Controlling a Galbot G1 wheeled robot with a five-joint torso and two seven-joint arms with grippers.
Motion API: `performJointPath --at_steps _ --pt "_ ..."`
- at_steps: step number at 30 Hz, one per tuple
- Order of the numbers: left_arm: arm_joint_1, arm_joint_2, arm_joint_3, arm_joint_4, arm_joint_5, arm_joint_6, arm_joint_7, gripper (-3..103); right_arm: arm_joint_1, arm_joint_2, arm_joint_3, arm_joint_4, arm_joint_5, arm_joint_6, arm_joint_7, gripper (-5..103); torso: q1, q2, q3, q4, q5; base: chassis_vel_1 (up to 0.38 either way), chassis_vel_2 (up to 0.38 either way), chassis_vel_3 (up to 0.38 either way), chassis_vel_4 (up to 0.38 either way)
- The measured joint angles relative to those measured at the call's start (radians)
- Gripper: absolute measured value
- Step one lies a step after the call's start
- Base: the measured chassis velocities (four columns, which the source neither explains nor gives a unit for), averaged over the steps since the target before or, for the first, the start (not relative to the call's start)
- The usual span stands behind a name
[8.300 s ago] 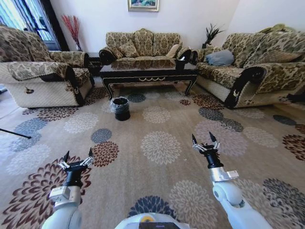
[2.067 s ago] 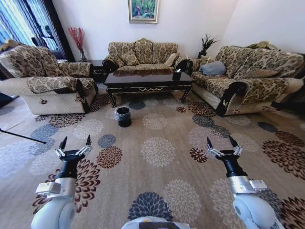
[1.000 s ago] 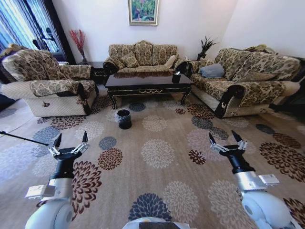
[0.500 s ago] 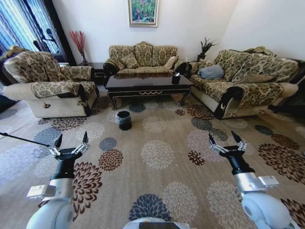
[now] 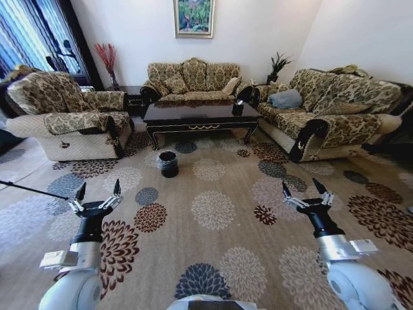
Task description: Move to the front of the table and pick up the trash from the floor, then place it into the trash bin.
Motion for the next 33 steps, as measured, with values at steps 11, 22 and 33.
performJointPath --at_steps 11,22,33 --pt "0.006 0.014 -0.004 -0.002 -0.003 -0.001 0.001 100 0.0 -0.001 -0.008 -0.004 -0.005 0.002 -0.001 100 0.021 0.05 0.029 0.0 0.0 0.0 0.0 0.0 0.0" --pt "0.016 0.019 -0.004 -0.016 -0.008 -0.001 0.0 100 -0.016 0.005 0.005 0.002 -0.007 0.009 -0.001 100 0.045 0.105 0.06 -0.0001 0.0 0.0 0.0 0.0 0.0" --pt "0.022 0.016 -0.003 -0.021 -0.01 0.001 -0.005 100 -0.022 0.015 0.006 0.007 -0.01 0.017 -0.002 100 0.068 0.156 0.087 -0.0001 0.0 0.0 0.0 0.0 0.0"
